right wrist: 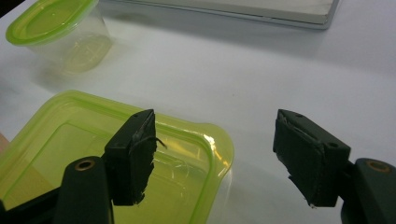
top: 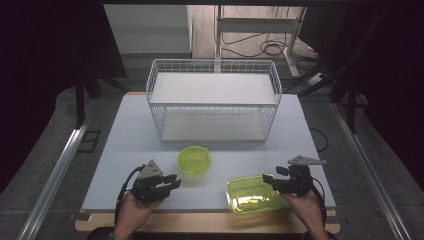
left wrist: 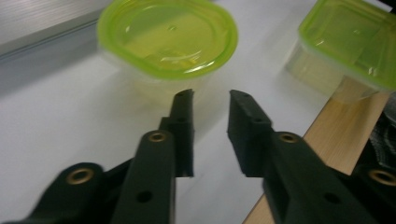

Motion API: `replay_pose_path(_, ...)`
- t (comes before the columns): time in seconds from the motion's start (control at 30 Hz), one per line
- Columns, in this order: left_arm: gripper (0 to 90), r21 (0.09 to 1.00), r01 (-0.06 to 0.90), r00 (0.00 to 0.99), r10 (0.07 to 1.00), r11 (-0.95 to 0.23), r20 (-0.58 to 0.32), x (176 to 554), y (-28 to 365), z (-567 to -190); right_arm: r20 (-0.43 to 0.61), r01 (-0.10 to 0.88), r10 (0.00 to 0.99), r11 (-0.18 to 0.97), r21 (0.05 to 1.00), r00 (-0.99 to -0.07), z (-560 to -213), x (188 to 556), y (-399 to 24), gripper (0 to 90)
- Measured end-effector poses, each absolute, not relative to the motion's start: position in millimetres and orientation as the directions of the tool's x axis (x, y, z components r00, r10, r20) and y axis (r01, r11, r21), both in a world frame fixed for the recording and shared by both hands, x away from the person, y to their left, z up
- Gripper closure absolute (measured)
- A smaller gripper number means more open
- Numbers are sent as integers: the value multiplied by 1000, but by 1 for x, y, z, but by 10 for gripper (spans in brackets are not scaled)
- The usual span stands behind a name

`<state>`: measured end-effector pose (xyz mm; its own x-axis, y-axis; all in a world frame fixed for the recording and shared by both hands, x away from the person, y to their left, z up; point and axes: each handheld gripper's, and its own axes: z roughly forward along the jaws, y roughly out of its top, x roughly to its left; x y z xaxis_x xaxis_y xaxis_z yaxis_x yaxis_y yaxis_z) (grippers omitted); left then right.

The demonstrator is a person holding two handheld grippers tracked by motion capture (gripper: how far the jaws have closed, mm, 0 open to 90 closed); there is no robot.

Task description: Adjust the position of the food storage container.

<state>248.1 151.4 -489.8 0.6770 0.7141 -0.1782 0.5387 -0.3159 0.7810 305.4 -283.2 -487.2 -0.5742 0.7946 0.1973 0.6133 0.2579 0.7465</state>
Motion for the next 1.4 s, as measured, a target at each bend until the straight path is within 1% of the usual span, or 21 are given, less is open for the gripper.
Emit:
replay_pose_path(0.13, 859, 781, 523, 697, 699, -340, -163, 253, 140, -487, 187, 603, 800, 253, 756, -570, -486, 305, -285, 302)
replay_pose_path(0.2, 896, 788, 514, 704, 692, -339, -162, 257, 134, -483, 184, 600, 802, 253, 759, -569, -486, 305, -285, 302)
replay_pose_path(0.23, 900, 791, 509, 708, 687, -339, -161, 259, 131, -482, 182, 600, 802, 253, 759, -569, -486, 305, -285, 302)
replay_pose_path(0.33, 900, 798, 499, 716, 679, -339, -159, 265, 125, -478, 177, 599, 802, 259, 758, -571, -486, 305, -285, 302)
replay_pose_path(0.5, 900, 798, 492, 728, 668, -348, -157, 287, 105, -471, 159, 593, 802, 276, 756, -576, -486, 305, -285, 305)
replay_pose_path(0.83, 900, 777, 512, 709, 692, -366, -141, 319, 68, -477, 158, 593, 806, 271, 758, -570, -486, 305, -287, 306)
replay_pose_path(1.0, 900, 758, 518, 711, 693, -397, -123, 333, 53, -480, 163, 598, 806, 269, 755, -569, -487, 306, -288, 306)
replay_pose_path(1.13, 900, 734, 530, 707, 699, -425, -106, 340, 46, -484, 163, 598, 807, 268, 756, -567, -487, 306, -288, 306)
replay_pose_path(1.2, 900, 731, 539, 703, 702, -419, -116, 341, 46, -484, 161, 596, 807, 268, 757, -568, -487, 306, -289, 306)
replay_pose_path(1.27, 900, 724, 540, 699, 708, -430, -101, 341, 48, -482, 164, 597, 807, 267, 757, -568, -487, 306, -289, 306)
replay_pose_path(1.4, 900, 720, 553, 687, 718, -419, -109, 341, 55, -483, 162, 597, 807, 269, 756, -568, -487, 306, -288, 306)
